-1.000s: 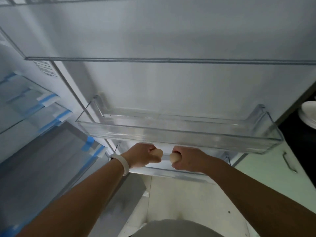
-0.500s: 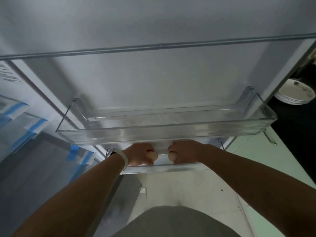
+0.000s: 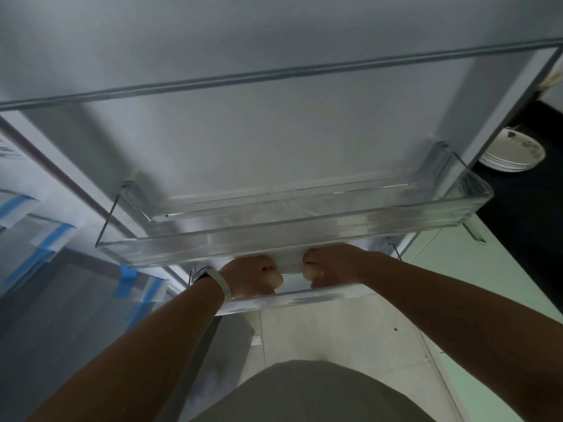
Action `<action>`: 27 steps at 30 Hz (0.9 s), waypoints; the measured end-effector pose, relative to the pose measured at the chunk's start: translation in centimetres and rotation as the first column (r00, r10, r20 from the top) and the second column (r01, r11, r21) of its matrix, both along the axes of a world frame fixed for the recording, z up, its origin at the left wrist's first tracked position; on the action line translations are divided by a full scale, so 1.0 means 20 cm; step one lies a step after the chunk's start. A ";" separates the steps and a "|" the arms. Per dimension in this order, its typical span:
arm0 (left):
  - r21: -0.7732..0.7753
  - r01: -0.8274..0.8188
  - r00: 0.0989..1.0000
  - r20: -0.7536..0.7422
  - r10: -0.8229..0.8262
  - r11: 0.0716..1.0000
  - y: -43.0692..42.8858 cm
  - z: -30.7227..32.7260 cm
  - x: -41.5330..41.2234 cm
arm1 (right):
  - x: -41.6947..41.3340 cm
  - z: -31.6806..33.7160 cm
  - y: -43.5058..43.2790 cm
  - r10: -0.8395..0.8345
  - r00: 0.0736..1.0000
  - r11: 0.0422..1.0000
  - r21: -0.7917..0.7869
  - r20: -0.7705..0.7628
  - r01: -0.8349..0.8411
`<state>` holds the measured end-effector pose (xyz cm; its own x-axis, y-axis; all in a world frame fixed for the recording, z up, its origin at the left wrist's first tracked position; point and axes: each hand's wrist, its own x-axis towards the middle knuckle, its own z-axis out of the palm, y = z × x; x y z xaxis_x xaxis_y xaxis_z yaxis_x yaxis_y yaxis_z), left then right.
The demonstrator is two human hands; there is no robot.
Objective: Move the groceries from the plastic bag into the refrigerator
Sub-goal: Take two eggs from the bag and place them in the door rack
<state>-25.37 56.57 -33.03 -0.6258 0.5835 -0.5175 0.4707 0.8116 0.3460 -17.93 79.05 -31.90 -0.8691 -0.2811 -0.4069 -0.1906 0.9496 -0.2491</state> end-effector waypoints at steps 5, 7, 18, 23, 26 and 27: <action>0.129 -0.108 0.994 0.032 0.105 0.986 -0.07 -0.02 0.00 | 0.04 0.05 0.05 -0.148 0.989 0.989 -0.003 0.022 0.148; 0.174 -0.127 0.992 0.028 0.124 0.976 -0.09 -0.03 0.00 | 0.07 0.08 0.06 -0.224 0.975 0.974 -0.041 0.010 0.224; 0.339 -0.019 0.997 -0.060 0.041 0.940 -0.14 0.13 0.10 | 0.31 0.13 -0.03 -0.374 0.922 0.925 -0.111 -0.104 0.363; 0.498 0.069 0.986 -0.168 0.018 0.865 -0.16 0.15 0.20 | 0.44 0.16 -0.11 -0.331 0.911 0.943 -0.040 -0.248 0.332; 0.536 0.204 0.964 -0.258 -0.071 0.819 -0.14 0.14 0.27 | 0.54 0.18 -0.15 -0.338 0.896 0.936 -0.001 -0.289 0.353; 0.536 0.251 0.949 -0.302 -0.095 0.806 -0.13 0.14 0.29 | 0.57 0.19 -0.17 -0.349 0.887 0.930 0.005 -0.303 0.367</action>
